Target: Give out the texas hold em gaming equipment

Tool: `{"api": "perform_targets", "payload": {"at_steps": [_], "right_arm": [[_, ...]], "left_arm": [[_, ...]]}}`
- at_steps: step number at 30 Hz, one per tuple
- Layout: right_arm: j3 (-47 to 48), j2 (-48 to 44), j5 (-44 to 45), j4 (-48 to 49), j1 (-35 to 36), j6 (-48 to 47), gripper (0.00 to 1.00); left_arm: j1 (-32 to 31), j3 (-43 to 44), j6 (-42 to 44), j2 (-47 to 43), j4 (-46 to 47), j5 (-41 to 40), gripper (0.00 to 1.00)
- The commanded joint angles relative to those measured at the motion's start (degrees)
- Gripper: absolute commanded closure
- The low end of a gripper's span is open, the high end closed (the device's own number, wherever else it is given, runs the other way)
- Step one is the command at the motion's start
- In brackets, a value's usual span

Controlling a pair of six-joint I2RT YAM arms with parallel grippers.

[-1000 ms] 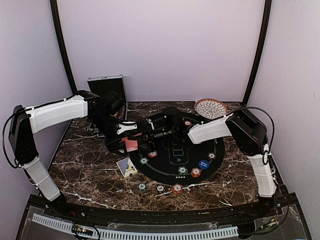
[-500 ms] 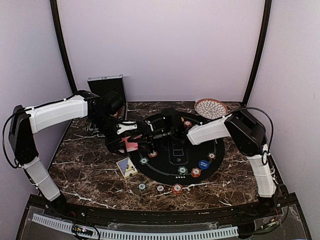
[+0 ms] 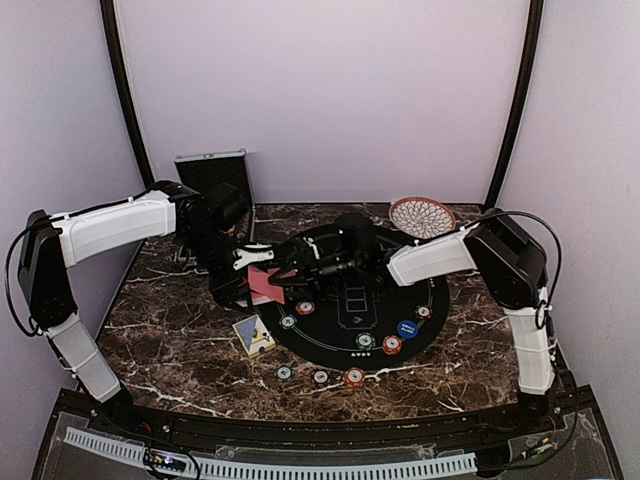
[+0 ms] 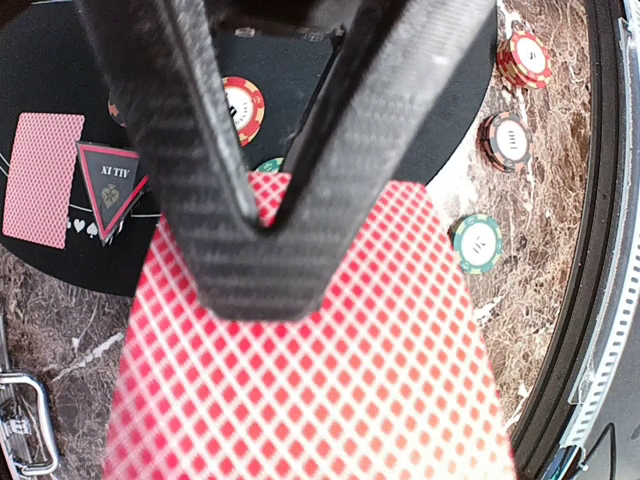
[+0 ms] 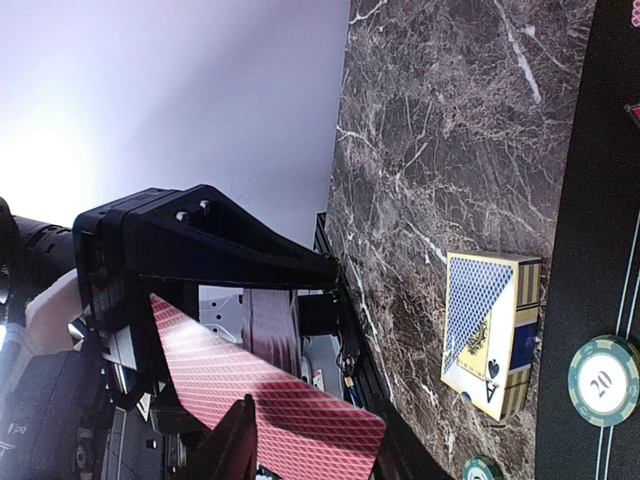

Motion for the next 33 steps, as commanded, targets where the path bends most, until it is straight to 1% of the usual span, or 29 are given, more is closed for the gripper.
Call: {"api": "perform_targets", "payload": {"at_steps": [1,4,6,9,15,17,20,23,26,31,33], "right_arm": [[-1.39,-3.44,0.59,0.21,-0.26,-0.57,0.66],[-1.76,-4.25,0.61,0.49,-0.29,-0.14,0.75],[-2.41,-4.56,0.31,2.69,-0.37,1.61,0.81],[-3.31,-5.2,0.32,4.34,-0.72,3.1,0.86],[-4.96,-7.04,0.27,1.81,-2.59,1.07,0.91],[-5.86,-7.67,0.04,0.83,-3.5,0.13,0.94],[-7.08,-8.85,-0.18,0.25,-5.03,-0.6,0.96],[-7.41,-9.87,-0.45,-2.29,-6.94,-2.53,0.99],[-7.87,-10.76,-0.67,-4.26,-9.37,-4.24,1.0],[-6.62,-10.5,-0.33,-10.14,-15.74,-9.05,1.0],[-3.25,-9.38,1.12,-16.06,-18.51,-13.93,1.0]], "left_arm": [[0.02,1.34,-0.04,-1.42,-0.46,1.09,0.98],[-0.02,1.04,-0.03,-1.53,-0.43,1.08,0.98],[-0.02,0.88,-0.03,-1.62,-0.25,1.03,0.98],[-0.02,0.36,0.04,-1.88,-0.03,0.94,0.99],[-0.01,-0.09,0.05,-2.21,-0.01,0.77,0.99],[-0.02,-0.09,0.05,-2.29,0.0,0.59,0.99],[-0.02,-0.24,0.05,-2.33,0.0,0.58,0.99],[0.0,-0.32,0.05,-2.48,-0.06,0.57,1.0],[0.08,-0.44,0.0,-2.51,-0.09,0.58,1.0],[0.08,-0.31,-0.03,-2.55,-0.24,0.74,1.0],[0.09,-0.35,-0.1,-2.51,-0.33,0.8,1.0]]}}
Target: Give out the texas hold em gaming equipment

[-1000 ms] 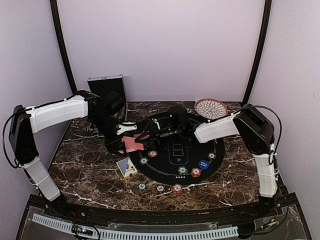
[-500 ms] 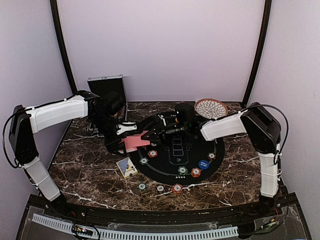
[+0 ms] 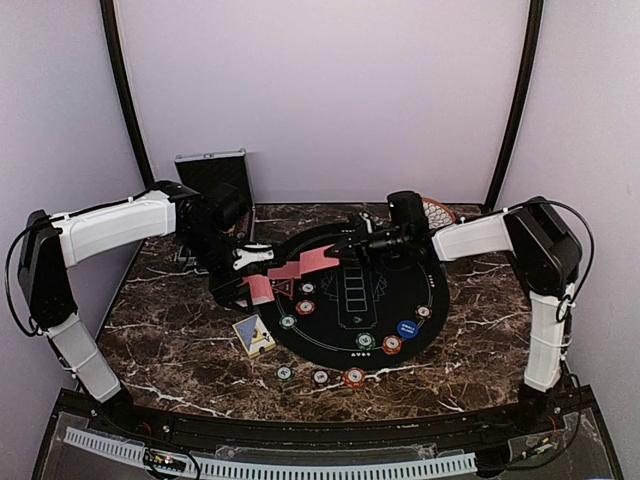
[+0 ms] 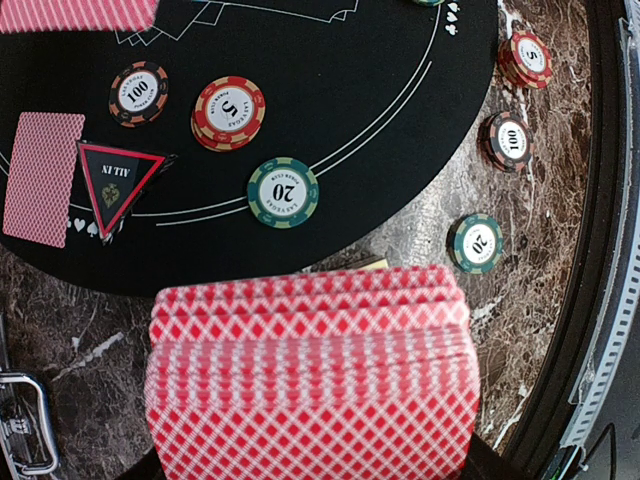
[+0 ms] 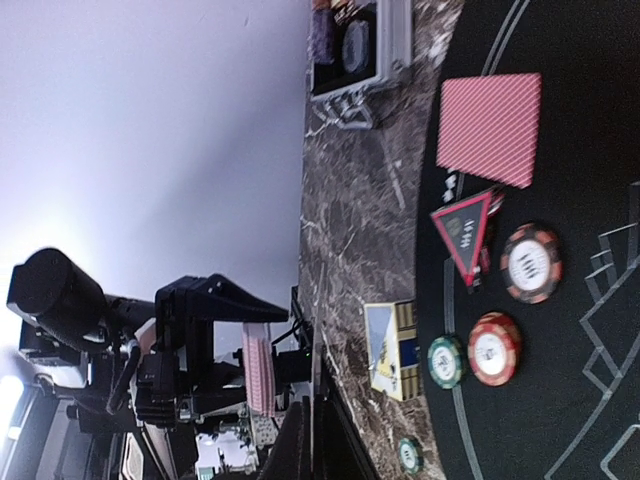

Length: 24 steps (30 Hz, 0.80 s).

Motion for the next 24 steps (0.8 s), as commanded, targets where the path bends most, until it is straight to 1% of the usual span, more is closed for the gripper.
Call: {"api": "perform_targets", "payload": {"at_steps": [1,6,13,18,20,24], "right_arm": [[5.96,0.5,2.52,-11.52,-5.82,-10.56,1.0],[18.17,7.04,10.06,-29.35,-10.58,-21.62,1.0],[33.88,17.11,16.52,-40.63,-12.42,-28.1,1.0],[40.33,22.27,18.61,-44.31,-12.49,-29.48,1.0],[41.35,22.96,19.37,-44.94,-12.49,-29.86,0.96],[42.05,22.2,21.86,-46.14,-12.46,-31.47,0.8]], "left_arm": [[0.08,-0.31,-0.11,-2.47,-0.43,0.93,1.0],[0.07,-0.15,-0.08,-2.46,-0.49,1.26,1.0],[0.07,0.26,-0.12,-2.31,-0.65,1.55,1.0],[0.07,0.3,-0.12,-2.35,-0.83,1.7,1.0],[0.07,0.3,-0.12,-2.37,-0.91,1.66,1.0],[0.07,0.3,-0.14,-2.35,-1.07,1.85,1.0]]}}
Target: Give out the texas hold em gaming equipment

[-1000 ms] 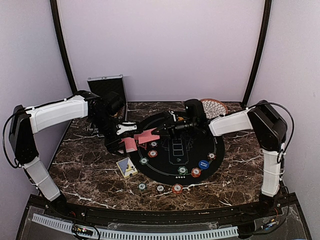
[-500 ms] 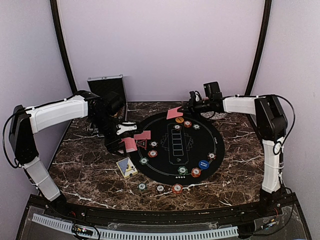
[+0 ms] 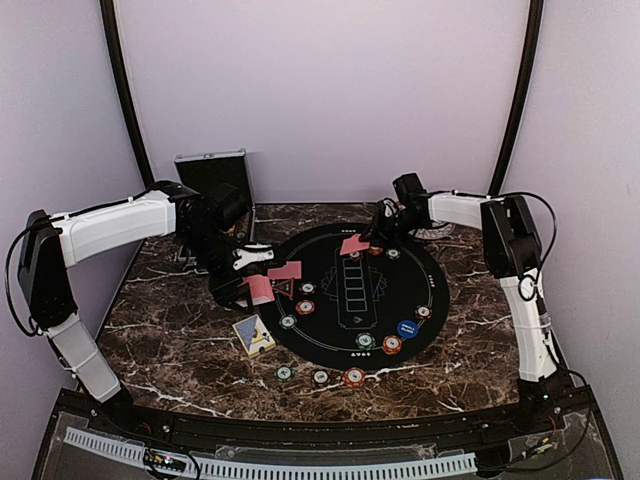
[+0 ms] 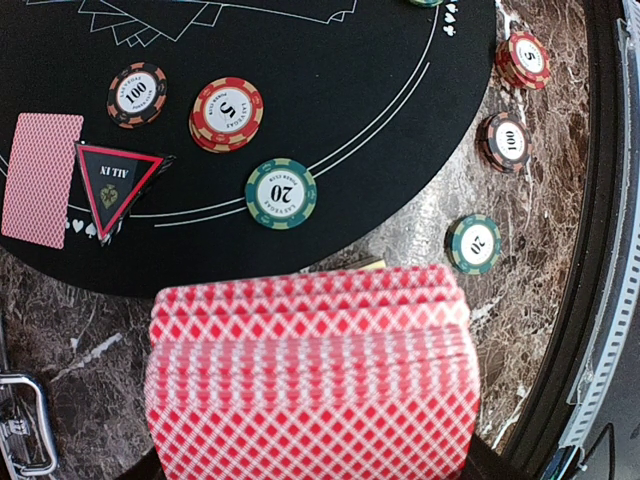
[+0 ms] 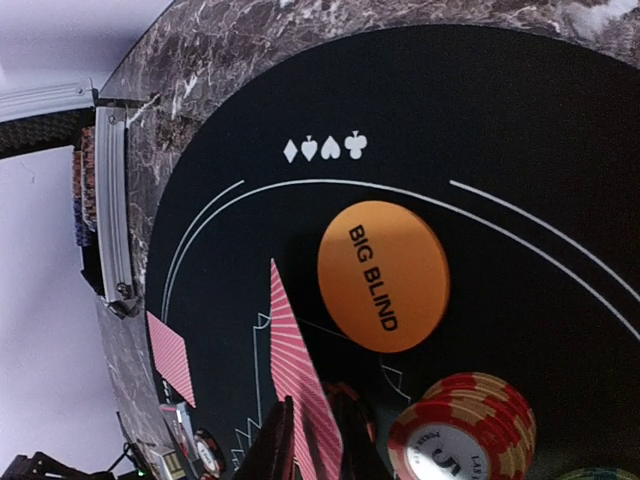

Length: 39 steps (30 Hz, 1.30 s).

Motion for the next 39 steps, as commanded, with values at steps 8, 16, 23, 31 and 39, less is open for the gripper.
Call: {"api": "perform_targets", "payload": {"at_steps": [8,16,23,31,39], "right_arm": [[6.33,-3.78,7.78,-6.62,-0.25,-5.77,0.55],[-3.24,-13.83,9.21,-1.27,-0.12,-4.32,0.38],[-23.81,-25.56,-1.11,14.21,4.4,3.7,0.27],[-38.98,-28.18,-11.21,35.63,17.24,16.86,0.2],[-38.83,-24.53,-15.23,46.8,23.49,25.64,0.19]], "left_arm": [[0.07,0.57,-0.25,-2.32,-1.22,1.64,1.0],[0.05,0.47,-0.36,-2.47,-0.91,1.38,1.0],[0.07,1.05,-0.61,-2.02,-0.25,1.26,1.0],[0.07,2.26,-0.74,-1.14,0.09,1.14,1.0],[0.07,2.9,-0.95,-1.08,0.24,1.04,1.0]]}}
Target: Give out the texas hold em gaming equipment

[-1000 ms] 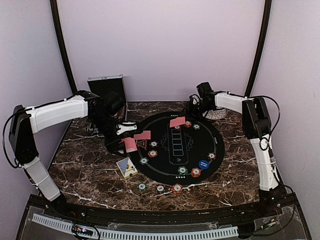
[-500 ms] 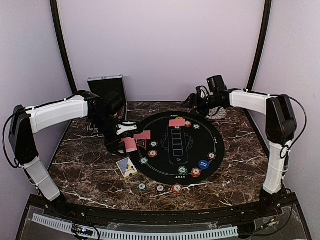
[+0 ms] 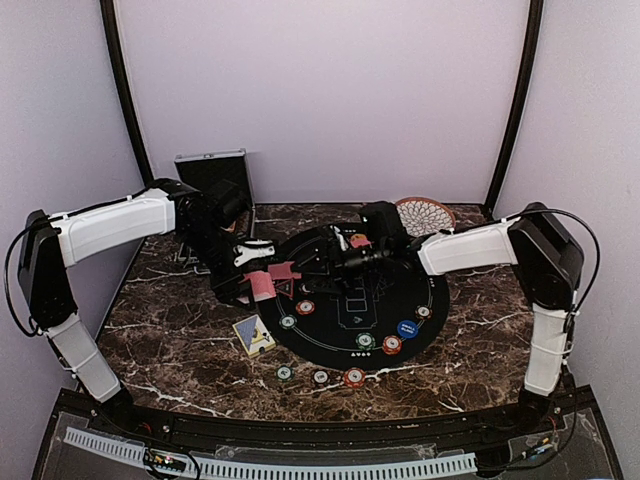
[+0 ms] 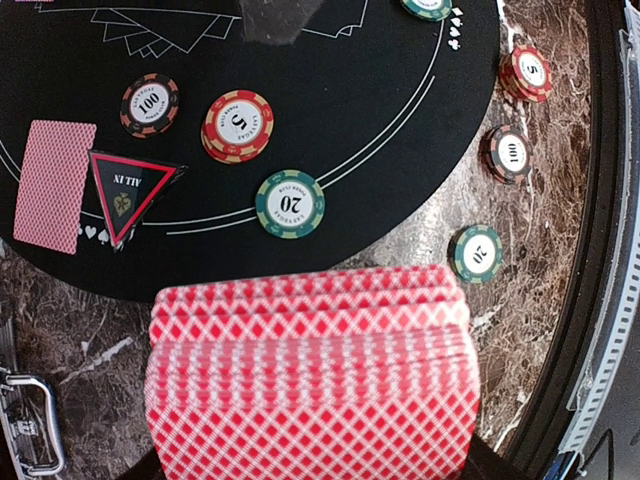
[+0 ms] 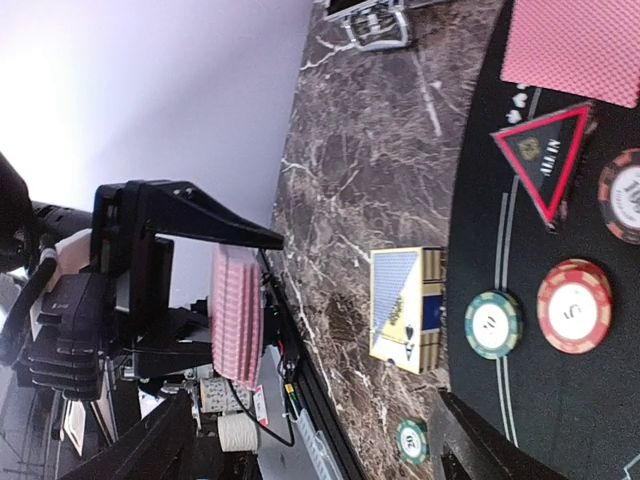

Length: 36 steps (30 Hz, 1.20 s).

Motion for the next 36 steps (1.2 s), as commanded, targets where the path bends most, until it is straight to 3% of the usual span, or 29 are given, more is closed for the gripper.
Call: {"api": "perform_targets", "payload": {"at_steps": [1,17,36], "right_arm": [[1.75,3.02,-3.26,10.23,1.54,6.18,0.19],[6.81,9.27,-5.78,16.96,5.27,12.38,0.21],[16.18,16.33,-7.65,15.93,7.52,13.68,0.22]], "left_arm": [[0.07,2.08,-0.45,-1.14,0.06,1.09,1.0],[0.06,2.8,-0.92,-1.28,0.08,1.81,1.0],[0.07,3.38,-0.83,-0.84,-0.3,2.33,1.0]]}}
